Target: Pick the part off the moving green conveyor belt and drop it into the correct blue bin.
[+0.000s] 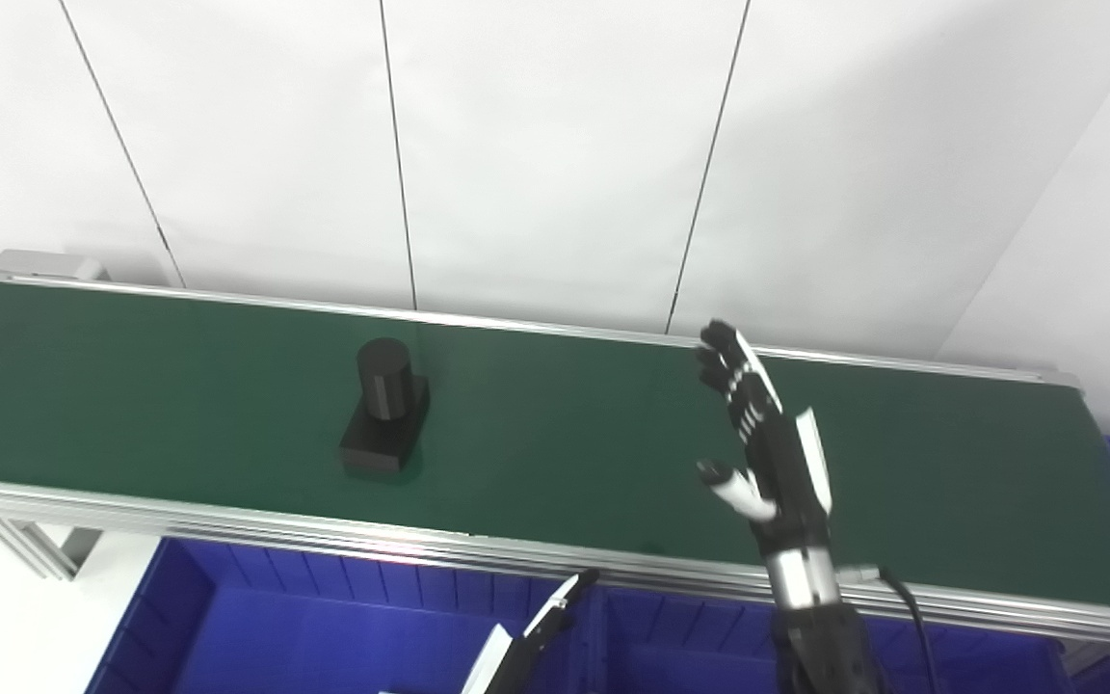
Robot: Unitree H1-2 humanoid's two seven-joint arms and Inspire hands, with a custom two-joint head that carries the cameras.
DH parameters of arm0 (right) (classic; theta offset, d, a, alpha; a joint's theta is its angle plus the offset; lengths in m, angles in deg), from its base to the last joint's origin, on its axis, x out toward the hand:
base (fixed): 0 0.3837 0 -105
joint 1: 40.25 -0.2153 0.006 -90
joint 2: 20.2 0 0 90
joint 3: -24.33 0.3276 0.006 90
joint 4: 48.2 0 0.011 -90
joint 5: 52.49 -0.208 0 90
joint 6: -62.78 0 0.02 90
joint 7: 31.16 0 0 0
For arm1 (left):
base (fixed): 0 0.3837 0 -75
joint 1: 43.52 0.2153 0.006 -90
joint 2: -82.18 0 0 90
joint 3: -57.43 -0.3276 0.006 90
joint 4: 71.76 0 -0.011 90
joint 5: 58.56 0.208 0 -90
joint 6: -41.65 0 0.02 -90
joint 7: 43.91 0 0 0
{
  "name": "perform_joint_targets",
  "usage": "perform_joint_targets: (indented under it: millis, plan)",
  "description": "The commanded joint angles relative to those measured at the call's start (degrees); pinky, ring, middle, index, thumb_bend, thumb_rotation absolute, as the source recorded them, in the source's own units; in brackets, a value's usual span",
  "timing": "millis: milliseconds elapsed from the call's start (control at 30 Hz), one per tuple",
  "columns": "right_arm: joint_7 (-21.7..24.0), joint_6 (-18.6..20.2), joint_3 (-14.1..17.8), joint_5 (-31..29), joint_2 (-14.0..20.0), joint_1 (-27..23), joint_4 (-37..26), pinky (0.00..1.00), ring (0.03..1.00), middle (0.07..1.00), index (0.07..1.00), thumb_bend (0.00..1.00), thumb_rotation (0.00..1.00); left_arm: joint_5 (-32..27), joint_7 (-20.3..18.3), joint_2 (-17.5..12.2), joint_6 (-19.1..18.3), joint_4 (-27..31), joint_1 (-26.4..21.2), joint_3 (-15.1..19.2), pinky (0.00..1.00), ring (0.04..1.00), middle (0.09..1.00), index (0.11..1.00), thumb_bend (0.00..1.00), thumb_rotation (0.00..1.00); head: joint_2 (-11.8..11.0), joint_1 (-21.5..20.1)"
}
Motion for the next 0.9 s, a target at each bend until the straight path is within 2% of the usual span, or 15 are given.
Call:
perform_joint_targets:
  millis: [0,67,167,233,400,567,667,867]
  plan:
    - [0.9,-1.9,1.0,0.0,-1.1,-4.0,1.7,0.81,0.847,0.909,0.959,1.00,0.63,0.6,1.2,0.6,2.0,0.3,-1.1,-0.1,0.88,0.947,0.965,0.936,0.86,0.91,-0.1,0.1]
    - [1.2,-1.9,1.7,0.0,-1.7,-5.9,4.3,0.80,0.837,0.900,0.962,1.00,0.63,0.7,1.3,0.6,2.0,0.2,-1.2,-0.3,0.88,0.948,0.966,0.936,0.86,0.91,-0.3,0.2]
    - [2.4,-1.9,3.1,-1.1,-2.8,-8.8,8.5,0.72,0.788,0.906,0.978,1.00,0.55,0.9,1.9,0.7,2.0,0.1,-1.3,-0.6,0.87,0.946,0.964,0.930,0.87,0.91,-0.5,0.3]
    - [3.5,-1.9,4.2,-1.7,-3.3,-10.2,10.6,0.70,0.769,0.906,0.981,1.00,0.49,1.0,2.4,0.7,2.0,0.0,-1.5,-0.9,0.87,0.943,0.960,0.928,0.86,0.91,-0.6,0.3]
    - [4.6,-1.9,5.6,-1.2,-4.0,-13.4,15.5,0.71,0.767,0.896,0.985,1.00,0.41,0.9,2.9,0.6,2.0,0.2,-1.5,-1.5,0.86,0.940,0.956,0.926,0.86,0.90,-0.6,0.3]
    - [4.9,-1.9,5.4,0.3,-3.8,-16.0,20.6,0.74,0.797,0.889,0.979,1.00,0.33,1.0,3.4,0.2,2.0,0.4,-1.5,-2.3,0.86,0.941,0.957,0.929,0.86,0.89,-0.5,0.2]
    - [4.8,-1.9,5.4,0.7,-3.8,-16.8,22.2,0.73,0.805,0.894,0.964,1.00,0.32,1.0,3.7,0.1,2.0,0.5,-1.5,-2.7,0.86,0.941,0.958,0.930,0.85,0.89,-0.4,0.3]
    - [4.4,-1.9,4.9,2.1,-3.6,-16.7,22.6,0.73,0.813,0.907,0.943,1.00,0.34,0.7,3.7,0.2,2.0,0.6,-1.3,-3.0,0.86,0.940,0.955,0.926,0.86,0.88,-0.1,0.6]
